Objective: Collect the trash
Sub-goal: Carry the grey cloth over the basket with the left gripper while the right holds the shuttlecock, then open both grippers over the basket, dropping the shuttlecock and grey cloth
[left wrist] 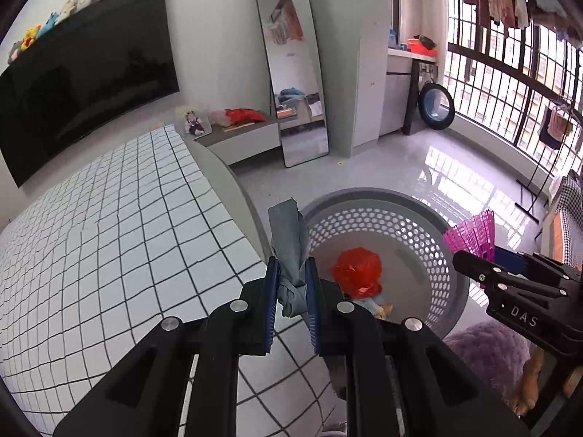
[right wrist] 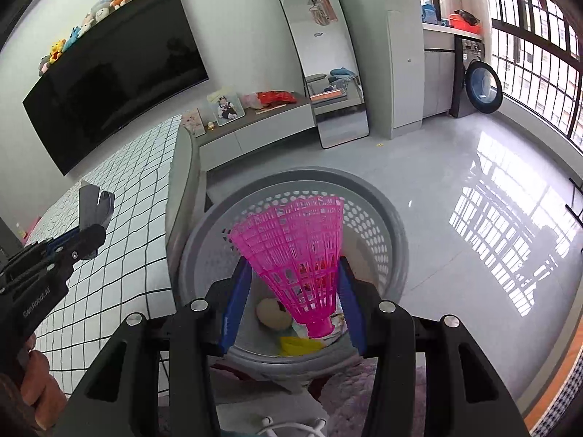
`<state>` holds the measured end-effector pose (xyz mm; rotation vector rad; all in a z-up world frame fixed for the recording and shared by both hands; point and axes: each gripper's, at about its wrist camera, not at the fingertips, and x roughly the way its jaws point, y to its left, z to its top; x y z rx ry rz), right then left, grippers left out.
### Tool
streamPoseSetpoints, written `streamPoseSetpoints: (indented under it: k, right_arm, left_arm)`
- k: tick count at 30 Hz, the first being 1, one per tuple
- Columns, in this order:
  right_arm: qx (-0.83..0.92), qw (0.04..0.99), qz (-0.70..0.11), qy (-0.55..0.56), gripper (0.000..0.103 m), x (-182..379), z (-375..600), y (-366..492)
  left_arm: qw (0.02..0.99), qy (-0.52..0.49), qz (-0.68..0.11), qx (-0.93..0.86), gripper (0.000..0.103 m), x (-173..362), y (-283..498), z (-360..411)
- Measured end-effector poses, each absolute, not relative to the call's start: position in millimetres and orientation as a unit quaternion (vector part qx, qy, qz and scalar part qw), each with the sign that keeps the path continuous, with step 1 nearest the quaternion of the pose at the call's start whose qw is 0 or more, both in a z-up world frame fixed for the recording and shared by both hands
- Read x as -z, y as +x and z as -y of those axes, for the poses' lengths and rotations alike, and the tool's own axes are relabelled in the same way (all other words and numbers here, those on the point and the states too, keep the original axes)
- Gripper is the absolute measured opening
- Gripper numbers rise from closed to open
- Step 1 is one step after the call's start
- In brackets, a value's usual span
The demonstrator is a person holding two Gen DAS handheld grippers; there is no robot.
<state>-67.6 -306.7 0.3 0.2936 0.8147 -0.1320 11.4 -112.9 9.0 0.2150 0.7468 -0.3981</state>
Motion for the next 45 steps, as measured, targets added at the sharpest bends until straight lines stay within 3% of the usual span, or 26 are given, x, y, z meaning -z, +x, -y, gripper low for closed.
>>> streamPoseSetpoints:
  k: [29,31,33,34,40,45]
  right_arm:
    - [0.054,0.892,-0.42,0.157,0.047,29.2,337.6,-37.6]
    - [0.048,0.894,-0.416,0.157,0.049,28.4,336.8,-35.3]
    - [0.047,0.896,-0.412,0.157,0.054,26.3,336.3,-34.8]
    - [0.047,0.897,-0.409,0.158,0.061,25.7,336.3,-34.8]
    - [0.047,0.899,-0.405,0.159,0.064,23.8,334.6,-37.5]
    - [0.054,0.898,-0.406,0.159,0.064,22.6,332.2,-41.1]
  left_arm:
    - [0.889,0.117,-0.399,0.194,0.018,16.1,35.2,163.9]
    - [0.89,0.119,-0.396,0.191,0.029,14.4,35.9,163.3]
    - [0.895,0.12,-0.389,0.185,0.06,12.3,34.9,161.6]
    - [0.897,0.116,-0.386,0.182,0.066,10.7,34.5,159.8]
    - [0.9,0.105,-0.386,0.173,0.067,7.3,34.1,152.1]
    - [0.9,0.102,-0.39,0.168,0.075,8.3,31.4,150.1]
